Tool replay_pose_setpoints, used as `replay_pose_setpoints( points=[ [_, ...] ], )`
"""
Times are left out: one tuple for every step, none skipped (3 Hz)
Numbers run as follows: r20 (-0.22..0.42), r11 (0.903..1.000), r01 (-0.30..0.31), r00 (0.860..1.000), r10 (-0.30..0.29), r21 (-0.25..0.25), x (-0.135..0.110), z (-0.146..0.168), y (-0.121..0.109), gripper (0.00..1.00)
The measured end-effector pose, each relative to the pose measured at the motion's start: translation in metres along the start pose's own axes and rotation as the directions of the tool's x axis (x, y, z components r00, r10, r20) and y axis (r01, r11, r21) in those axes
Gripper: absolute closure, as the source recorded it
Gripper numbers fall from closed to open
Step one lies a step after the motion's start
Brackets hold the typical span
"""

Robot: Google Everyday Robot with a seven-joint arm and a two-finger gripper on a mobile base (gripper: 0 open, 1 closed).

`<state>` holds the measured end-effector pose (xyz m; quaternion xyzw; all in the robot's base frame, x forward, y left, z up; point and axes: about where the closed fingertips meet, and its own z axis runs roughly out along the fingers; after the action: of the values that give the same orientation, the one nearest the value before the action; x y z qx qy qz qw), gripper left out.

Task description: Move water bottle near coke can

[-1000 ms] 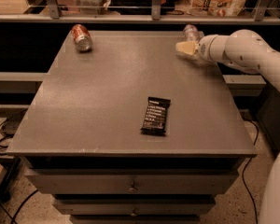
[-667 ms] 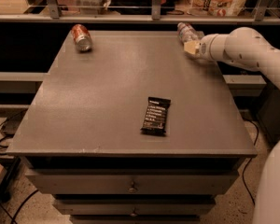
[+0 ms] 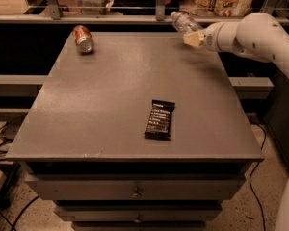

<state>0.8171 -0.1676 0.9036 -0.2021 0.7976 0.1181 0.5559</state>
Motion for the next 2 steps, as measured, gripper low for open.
replay_pose_setpoints(
  points=[
    [0.042, 0.9758, 0.139, 0.99, -0.133, -0.169, -0.035, 0.004, 0.064, 1.0],
    [0.066, 0.9052, 0.237, 0.971, -0.229, -0.353, -0.046, 0.004, 0.135, 1.0]
  ],
)
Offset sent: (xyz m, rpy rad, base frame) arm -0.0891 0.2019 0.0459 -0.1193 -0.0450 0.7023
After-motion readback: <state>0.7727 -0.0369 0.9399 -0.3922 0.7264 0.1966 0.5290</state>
